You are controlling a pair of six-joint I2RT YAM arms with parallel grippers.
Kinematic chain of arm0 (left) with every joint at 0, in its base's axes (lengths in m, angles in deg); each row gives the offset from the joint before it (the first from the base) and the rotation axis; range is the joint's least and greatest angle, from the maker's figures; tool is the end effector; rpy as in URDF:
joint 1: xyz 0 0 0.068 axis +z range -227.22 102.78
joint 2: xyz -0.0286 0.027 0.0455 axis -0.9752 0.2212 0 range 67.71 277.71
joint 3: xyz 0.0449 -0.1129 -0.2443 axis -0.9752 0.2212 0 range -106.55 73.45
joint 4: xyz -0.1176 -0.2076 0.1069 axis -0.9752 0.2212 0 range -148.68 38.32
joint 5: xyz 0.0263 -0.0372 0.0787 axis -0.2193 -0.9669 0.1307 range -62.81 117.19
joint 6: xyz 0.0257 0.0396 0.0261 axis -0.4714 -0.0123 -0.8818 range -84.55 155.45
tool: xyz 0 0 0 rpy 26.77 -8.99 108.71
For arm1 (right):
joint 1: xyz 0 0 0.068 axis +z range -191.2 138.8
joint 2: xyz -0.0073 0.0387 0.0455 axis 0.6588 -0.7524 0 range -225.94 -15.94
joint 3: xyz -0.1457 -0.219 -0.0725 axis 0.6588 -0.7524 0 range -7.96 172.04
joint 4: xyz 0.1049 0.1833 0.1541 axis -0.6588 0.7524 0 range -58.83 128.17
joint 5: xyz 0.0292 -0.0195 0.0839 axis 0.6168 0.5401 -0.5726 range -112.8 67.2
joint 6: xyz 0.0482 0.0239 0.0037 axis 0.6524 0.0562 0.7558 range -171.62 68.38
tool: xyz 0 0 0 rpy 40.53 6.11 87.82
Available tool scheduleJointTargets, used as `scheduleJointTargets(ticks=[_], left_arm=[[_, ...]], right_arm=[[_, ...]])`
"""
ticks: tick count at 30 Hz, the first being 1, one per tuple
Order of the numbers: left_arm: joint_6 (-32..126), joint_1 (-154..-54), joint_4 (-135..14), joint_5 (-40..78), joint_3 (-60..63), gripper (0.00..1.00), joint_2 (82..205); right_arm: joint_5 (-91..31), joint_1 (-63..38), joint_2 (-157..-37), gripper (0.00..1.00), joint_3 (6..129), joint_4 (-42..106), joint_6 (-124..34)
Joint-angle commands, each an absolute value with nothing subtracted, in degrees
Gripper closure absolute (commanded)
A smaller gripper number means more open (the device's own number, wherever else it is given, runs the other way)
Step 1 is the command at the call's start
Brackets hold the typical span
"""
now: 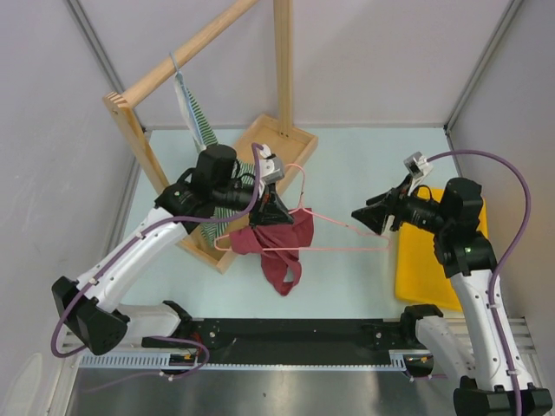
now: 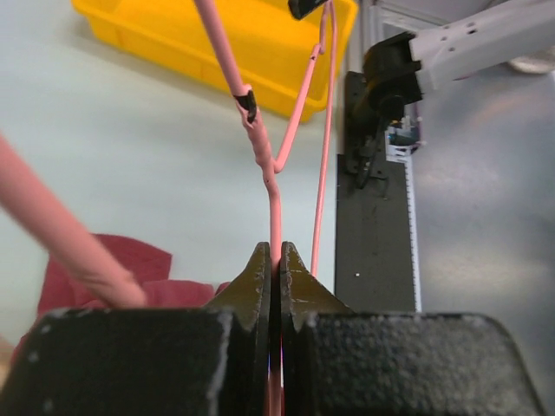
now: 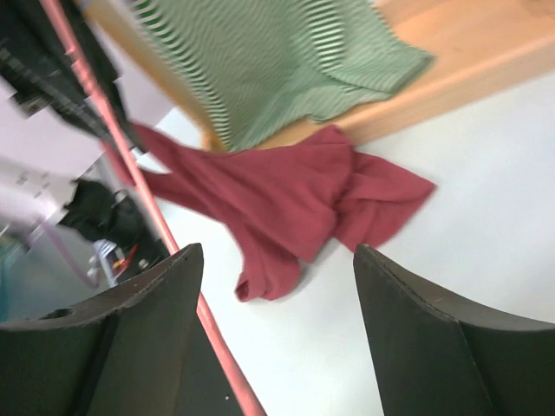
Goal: Place the tank top on the hanger
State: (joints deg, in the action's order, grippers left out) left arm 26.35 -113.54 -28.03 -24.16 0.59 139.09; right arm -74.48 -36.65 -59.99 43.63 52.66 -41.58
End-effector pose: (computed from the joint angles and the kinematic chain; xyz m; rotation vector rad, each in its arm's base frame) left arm 0.1955 -0.1783 0.3831 1.2980 1.6333 -1.2155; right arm 0.1557 0.0405 0.3656 -0.5649 1.7389 0.9912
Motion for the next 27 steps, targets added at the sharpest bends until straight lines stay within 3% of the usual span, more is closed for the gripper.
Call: scheduleJointTargets(ticks=[1,6,16,24,27], left_arm=[[26.8,-115.4,-30.3,-13.7,-0.5,1.00,139.9],[28.6,-119.1,-30.3,-6.1,-3.3,1.00,143.1],[33.0,-123.4,-30.7,8.1,-4.2,1.00,145.8],[34.8,-124.0,-32.4,13.2,-3.2,1.00,146.8],[34.5,-124.0,-32.6,14.3,-2.3,1.00,146.8]], right_arm=[[-61.5,-37.2,-59.3,0.25,49.9,59.0,-42.4],[-52.2,-37.3,-57.2,0.24,54.1,64.1,-42.5],[-57.7,-37.3,-53.6,0.25,52.9,69.4,-42.3],[-63.1,-33.6,-50.1,0.26,38.7,63.9,-34.4],[-58.4,-23.9,-49.4,0.28,33.8,57.3,-28.3]])
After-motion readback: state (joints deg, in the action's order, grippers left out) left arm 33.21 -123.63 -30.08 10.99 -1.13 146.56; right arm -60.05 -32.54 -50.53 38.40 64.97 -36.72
